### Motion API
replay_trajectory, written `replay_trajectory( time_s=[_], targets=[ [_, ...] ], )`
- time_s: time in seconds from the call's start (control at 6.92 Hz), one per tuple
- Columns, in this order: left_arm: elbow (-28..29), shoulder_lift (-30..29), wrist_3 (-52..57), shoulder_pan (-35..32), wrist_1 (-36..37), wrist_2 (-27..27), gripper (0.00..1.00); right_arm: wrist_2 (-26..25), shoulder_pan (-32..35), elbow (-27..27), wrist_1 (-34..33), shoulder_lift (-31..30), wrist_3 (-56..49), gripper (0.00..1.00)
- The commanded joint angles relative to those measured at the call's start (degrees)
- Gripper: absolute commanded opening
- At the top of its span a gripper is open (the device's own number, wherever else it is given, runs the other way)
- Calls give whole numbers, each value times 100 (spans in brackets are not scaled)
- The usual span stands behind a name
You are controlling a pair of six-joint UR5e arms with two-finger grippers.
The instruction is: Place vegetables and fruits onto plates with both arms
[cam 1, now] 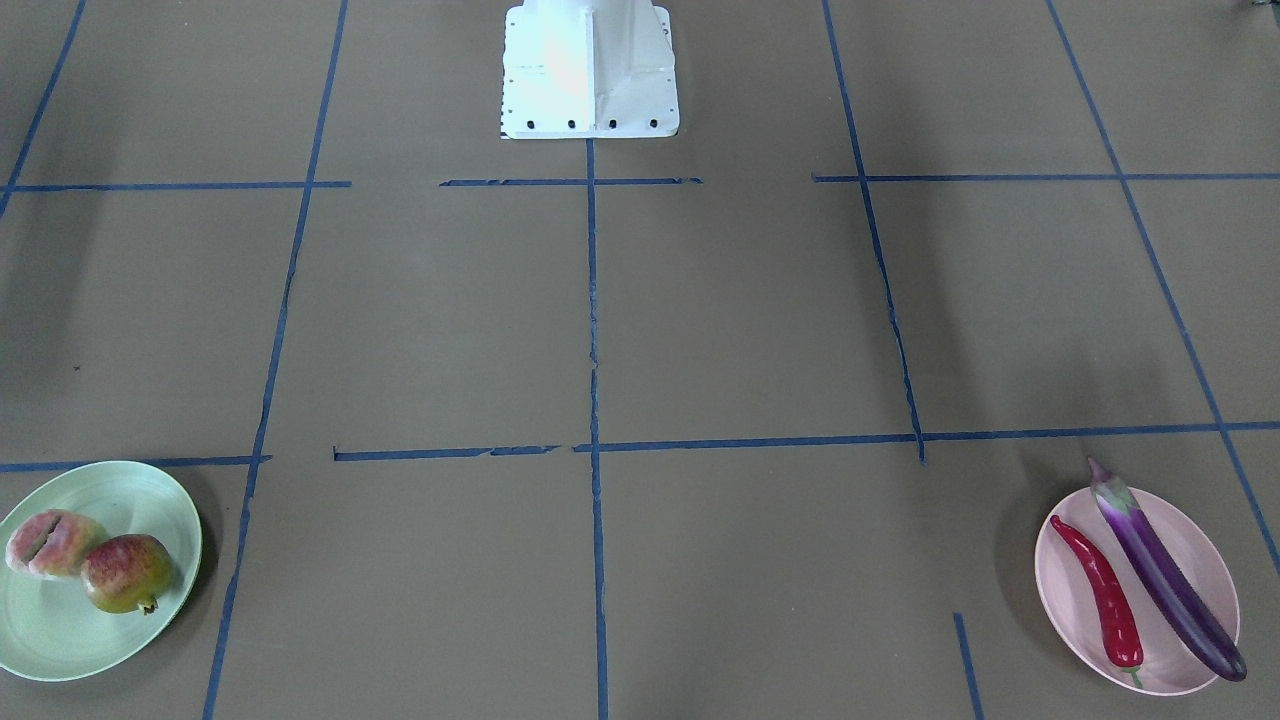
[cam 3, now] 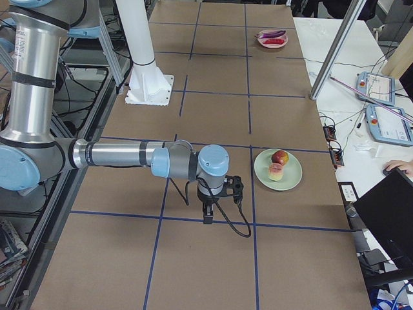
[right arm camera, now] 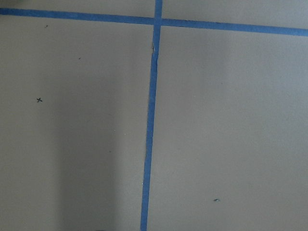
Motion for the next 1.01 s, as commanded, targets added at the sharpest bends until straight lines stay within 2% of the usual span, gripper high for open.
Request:
replay_trajectory(
  time_s=[0.0,0.87],
  targets=[
    [-13,-11,11,12,-28,10,100,10,-1,-6,3,0,0,100],
    [-39,-3,20,12,-37,10,100,10,7,-6,3,-18,-8,100]
  ],
)
